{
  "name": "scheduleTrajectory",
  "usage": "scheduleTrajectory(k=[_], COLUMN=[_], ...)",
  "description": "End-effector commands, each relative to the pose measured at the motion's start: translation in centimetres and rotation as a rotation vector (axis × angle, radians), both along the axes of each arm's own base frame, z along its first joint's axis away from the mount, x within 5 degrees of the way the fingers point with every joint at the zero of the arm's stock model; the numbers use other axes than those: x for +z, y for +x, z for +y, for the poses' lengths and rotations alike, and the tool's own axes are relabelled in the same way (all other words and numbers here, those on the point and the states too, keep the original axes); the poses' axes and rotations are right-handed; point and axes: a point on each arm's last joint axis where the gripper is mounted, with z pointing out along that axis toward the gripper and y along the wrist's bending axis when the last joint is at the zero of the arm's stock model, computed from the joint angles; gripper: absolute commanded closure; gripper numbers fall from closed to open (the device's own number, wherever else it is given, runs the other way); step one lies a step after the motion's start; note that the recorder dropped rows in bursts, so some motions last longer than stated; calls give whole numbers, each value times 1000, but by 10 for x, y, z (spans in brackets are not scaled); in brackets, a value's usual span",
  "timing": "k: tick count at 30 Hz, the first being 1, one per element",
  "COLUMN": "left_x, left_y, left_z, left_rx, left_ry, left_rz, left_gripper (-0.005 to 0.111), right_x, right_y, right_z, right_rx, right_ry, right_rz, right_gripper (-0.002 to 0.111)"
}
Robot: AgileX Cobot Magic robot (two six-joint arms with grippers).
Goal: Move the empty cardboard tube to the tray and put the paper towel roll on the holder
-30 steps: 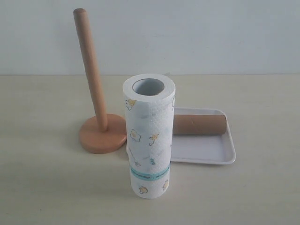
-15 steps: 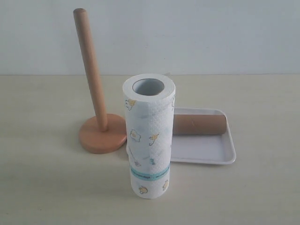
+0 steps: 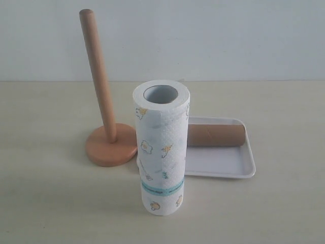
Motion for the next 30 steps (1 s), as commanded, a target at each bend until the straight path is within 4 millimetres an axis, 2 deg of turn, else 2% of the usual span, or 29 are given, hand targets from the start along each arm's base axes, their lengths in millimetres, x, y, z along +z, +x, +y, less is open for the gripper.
scheduleTrajectory(k=[1, 6, 10, 14, 16, 18, 20, 26, 30], left_x=[2, -6, -30, -58, -60, -70, -77, -88, -96], left_y=[-1, -1, 3, 10, 11, 16, 18, 20, 21], left_z=[3, 6, 14, 16, 13, 8, 5, 2, 1], left_rx=[-40, 33, 264, 433, 483, 469, 445, 419, 366], left_ry=[-182, -109, 49, 304, 509, 725, 866, 1106, 1165], left_rz=[-7, -57, -174, -136, -129, -57, -12, 38, 102], left_gripper=[103, 103, 103, 103, 103, 103, 103, 103, 103], right_x=[1, 1, 1, 1, 1, 1, 1, 1, 1], right_y=[0, 0, 0, 0, 0, 0, 0, 0, 0], right_z=[0, 0, 0, 0, 0, 0, 0, 0, 0], right_rx=[-4, -4, -4, -4, -4, -4, -4, -4, -4], right_ry=[1, 1, 1, 1, 1, 1, 1, 1, 1], right_rz=[-13, -13, -13, -13, -13, -13, -13, -13, -13], right_gripper=[108, 108, 108, 108, 108, 108, 108, 108, 108])
